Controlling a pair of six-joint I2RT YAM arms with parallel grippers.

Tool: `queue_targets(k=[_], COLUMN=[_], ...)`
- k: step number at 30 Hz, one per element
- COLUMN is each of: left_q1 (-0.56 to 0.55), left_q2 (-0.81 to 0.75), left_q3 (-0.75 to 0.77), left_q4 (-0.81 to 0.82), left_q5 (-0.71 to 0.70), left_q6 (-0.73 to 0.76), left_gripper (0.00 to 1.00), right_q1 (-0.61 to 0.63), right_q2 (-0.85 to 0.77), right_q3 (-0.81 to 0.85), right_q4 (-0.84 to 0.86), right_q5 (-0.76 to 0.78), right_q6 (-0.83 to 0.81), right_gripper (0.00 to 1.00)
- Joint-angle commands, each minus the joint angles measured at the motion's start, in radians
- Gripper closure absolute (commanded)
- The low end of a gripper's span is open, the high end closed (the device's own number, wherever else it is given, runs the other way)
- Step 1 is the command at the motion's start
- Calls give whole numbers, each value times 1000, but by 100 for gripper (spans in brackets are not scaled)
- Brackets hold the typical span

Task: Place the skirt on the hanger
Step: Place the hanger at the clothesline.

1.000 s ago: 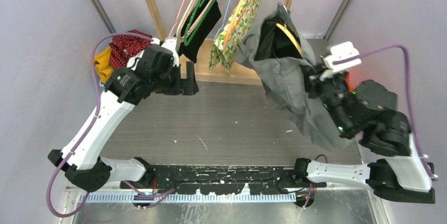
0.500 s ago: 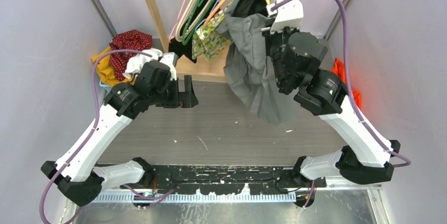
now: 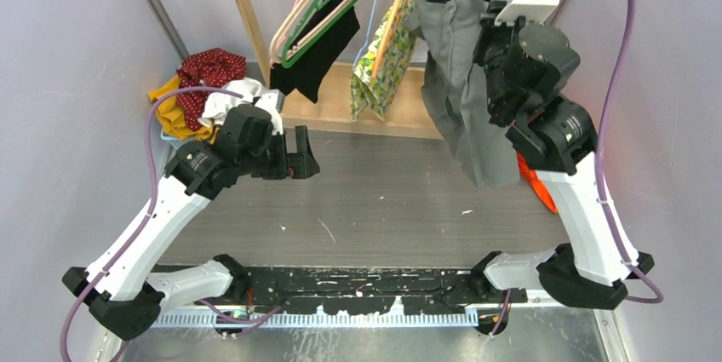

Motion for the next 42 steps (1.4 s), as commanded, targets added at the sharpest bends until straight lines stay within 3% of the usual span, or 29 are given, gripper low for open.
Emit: queue_targets(k=[1,7,19,25,27,35,37,38,42], left_q1=[3,3,3,3,3,3,4,4,5], left_q2=[-27,-36,-32,-43,-53,-48,-39,-35,-16], left_q3=[-1,-1,-16,-48,-71,-137,-145,-149,-167], left_q4=[53,44,58,83,105,231,252,263,293], left_q5=[8,-4,-11,-29,-46,-102,-120,-133,-227], left_q6=[-13,-16,-22,-19,-20,11,24,31,61], left_gripper=[1,1,0,1,1,1,1,1,1], right_q1=[-126,-258,-345,-346,-345,-349,-351,-352,-366], right_q2=[51,125,246,162,121,-30,-67,-86,-182], right_q3=[67,84,101,-95,-173,-392,-428,-456,-607], right_q4=[65,86,105,147,147,142,128,126,158], right_q5=[-201,-397,-594,-609,-601,-560,-547,-535,-491], right_q6=[128,221,307,359,370,364,362,360,371], right_gripper=[99,99,99,96,80,53,6,1,0])
